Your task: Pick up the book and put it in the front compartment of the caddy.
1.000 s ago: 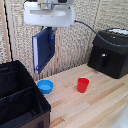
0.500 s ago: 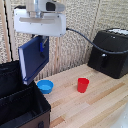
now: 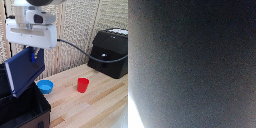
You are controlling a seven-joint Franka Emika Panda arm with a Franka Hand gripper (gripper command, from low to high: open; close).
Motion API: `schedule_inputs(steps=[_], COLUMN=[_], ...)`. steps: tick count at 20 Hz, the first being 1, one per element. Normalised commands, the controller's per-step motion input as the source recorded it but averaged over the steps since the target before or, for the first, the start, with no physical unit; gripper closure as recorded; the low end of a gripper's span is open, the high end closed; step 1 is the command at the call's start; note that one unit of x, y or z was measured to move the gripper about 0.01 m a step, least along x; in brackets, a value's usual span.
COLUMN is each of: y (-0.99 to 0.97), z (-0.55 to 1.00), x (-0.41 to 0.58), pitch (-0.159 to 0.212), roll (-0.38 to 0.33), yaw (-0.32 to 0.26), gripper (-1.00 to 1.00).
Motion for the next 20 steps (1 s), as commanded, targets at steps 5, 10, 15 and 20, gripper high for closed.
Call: schedule_inputs(steps=[5, 10, 15, 20], y=[0.6, 0.59, 0.64, 0.55], z=[0.01, 0.0, -0.03, -0.02], x=[-0.053, -0.106, -0.202, -0.173], pitch=[0.051, 0.081, 0.039, -0.019], roll=[0.0, -0.012, -0.039, -0.023], yaw=[-0.157, -0.154, -0.144, -0.137], gripper=[1.0, 1.0, 1.0, 1.0])
